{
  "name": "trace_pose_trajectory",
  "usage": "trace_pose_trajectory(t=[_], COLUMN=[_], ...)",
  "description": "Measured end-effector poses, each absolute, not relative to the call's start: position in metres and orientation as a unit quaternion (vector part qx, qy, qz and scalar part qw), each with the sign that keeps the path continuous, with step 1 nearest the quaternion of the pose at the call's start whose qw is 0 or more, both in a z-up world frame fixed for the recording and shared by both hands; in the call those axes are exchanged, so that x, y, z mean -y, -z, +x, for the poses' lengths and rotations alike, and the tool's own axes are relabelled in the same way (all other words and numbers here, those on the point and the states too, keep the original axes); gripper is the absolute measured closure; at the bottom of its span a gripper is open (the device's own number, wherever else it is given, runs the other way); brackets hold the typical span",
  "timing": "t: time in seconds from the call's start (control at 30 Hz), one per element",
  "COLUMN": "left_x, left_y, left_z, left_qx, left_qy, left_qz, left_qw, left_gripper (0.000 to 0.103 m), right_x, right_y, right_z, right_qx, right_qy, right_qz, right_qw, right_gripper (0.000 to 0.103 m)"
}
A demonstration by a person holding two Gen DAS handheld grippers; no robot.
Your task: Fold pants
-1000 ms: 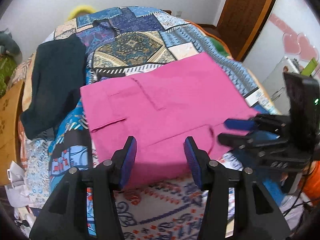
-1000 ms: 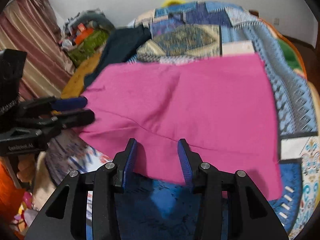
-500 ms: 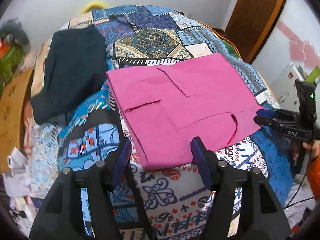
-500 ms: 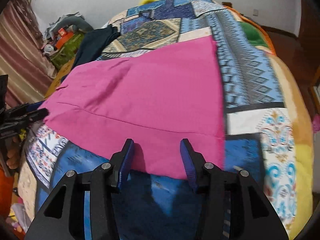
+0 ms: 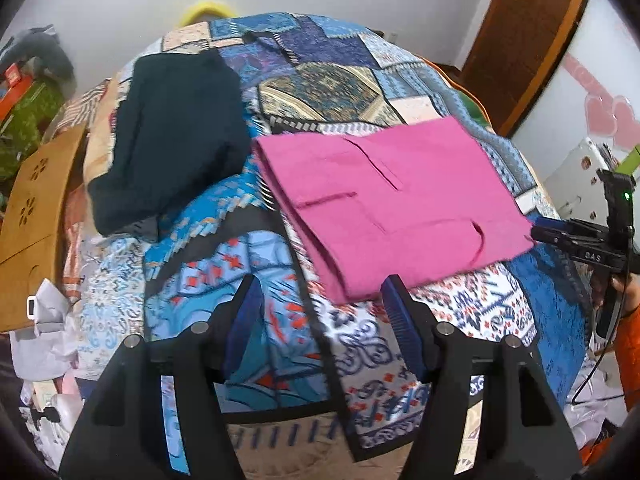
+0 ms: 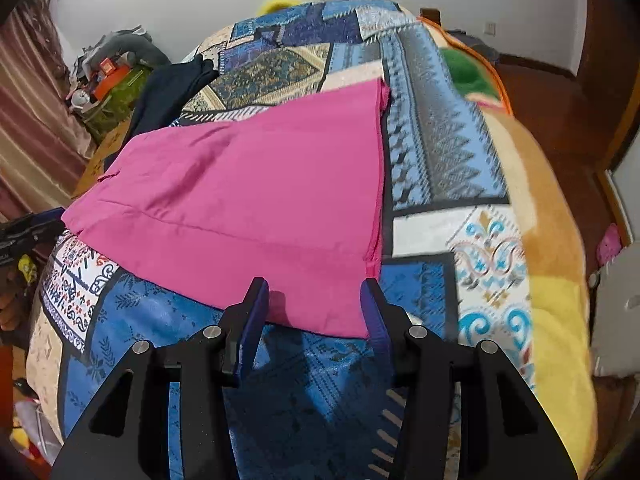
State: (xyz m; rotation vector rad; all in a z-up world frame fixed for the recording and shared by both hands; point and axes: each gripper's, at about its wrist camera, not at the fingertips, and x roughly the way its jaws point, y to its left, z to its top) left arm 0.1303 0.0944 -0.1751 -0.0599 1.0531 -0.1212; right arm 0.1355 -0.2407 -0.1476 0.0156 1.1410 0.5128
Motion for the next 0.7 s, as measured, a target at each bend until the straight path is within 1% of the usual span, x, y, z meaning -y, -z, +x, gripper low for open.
trace_pose_trajectory(t=[0.23,0.4,0.47,0.53,0.67,0.7], left_x=[-0.118,-0.127,-0.128,-0.129,-0.135,-0.135], left_y=[0.161,0.164,0.169,0.177,0.2,0.204], left_z=[0.167,0.208,0.223,0.238,0.267,0.271], left_qx=[-0.486,-0.488,-0.494,-0.504,-0.533,-0.536], left_qy=[0.023,0.019,0.022,0.025,0.017,0.013], left_qz=[-0.052,-0.077,-0.085,-0.091,-0.115,-0.117], left_qw=[0.872,0.869,0.865,0.858,0.838,0.836], left_gripper=[0.039,0.04,0.044,0.052,0.059,0.062], right_x=[0.241,0.238,0.236,0.234,0.23,0.229], right_y=[0.118,0.109,0.11,0.112,0.124,0.127], right_z=[0.154,0.181,0.193,0.205,0.24,0.246], right_qx=[-0.493,-0.473,-0.47,-0.469,-0.477,-0.479], right_qy=[-0.239,-0.233,-0.232,-0.229,-0.226,-0.224], right_qz=[-0.005,-0.011,-0.01,-0.01,-0.003,-0.003], right_qw=[0.836,0.849,0.851,0.853,0.849,0.849], right_gripper=[0.058,0.058,0.058,0.058,0.058,0.058])
